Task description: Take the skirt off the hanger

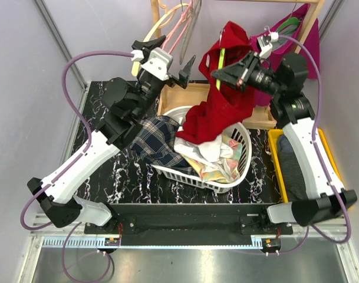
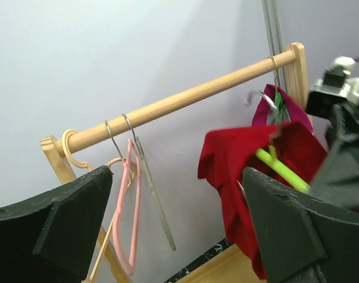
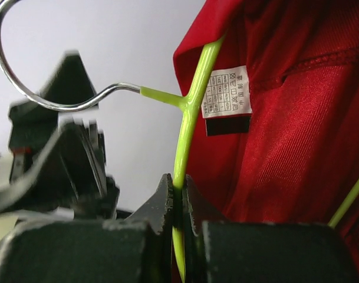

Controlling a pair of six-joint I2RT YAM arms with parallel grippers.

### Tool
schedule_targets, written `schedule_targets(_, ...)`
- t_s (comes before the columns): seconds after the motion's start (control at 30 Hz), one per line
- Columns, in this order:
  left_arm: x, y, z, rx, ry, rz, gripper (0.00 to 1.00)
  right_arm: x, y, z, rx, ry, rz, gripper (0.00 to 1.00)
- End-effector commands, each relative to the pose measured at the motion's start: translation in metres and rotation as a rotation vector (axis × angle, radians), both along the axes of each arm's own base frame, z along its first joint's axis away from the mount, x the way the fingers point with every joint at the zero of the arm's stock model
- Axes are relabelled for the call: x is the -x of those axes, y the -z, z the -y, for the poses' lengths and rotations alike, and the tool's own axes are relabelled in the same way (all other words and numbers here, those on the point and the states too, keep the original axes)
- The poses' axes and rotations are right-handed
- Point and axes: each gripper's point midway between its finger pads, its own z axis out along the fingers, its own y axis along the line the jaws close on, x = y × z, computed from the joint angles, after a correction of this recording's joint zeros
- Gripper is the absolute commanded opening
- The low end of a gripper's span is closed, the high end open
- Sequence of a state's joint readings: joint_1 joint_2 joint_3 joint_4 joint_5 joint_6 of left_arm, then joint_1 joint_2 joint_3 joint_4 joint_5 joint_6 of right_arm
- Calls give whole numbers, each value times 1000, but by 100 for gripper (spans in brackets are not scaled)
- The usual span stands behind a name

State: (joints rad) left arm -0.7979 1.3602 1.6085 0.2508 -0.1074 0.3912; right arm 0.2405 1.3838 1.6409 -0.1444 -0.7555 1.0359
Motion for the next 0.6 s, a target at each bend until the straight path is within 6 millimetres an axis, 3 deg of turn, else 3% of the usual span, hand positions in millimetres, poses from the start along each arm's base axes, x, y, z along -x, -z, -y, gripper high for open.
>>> schedule_targets(0.0, 37, -67, -29, 136, 39, 106, 99, 99, -29, 3, 17, -221, 196, 0)
schedule_targets(0.13, 54, -94, -42, 217, 92, 68, 99, 176, -52, 12, 24, -379, 322, 0)
schedule_targets(0.27, 66, -113, -56, 309, 129, 1, 99, 234, -81, 22, 3, -487, 459, 0)
schedule_targets(0.3, 70, -118, -59, 349, 152, -28, 99, 249, -86, 24, -25, -538, 405, 0)
schedule_targets(0.33, 71, -119, -61, 367, 160, -45, 99, 265, -96, 28, -38, -557, 513, 0)
schedule_targets(0.43, 78, -126, -64, 409, 198, -71, 99, 280, -97, 32, -69, -606, 485, 0)
schedule_targets(0.57, 84, -114, -48, 374, 285, -131, 99, 290, -97, 35, -69, -615, 489, 0)
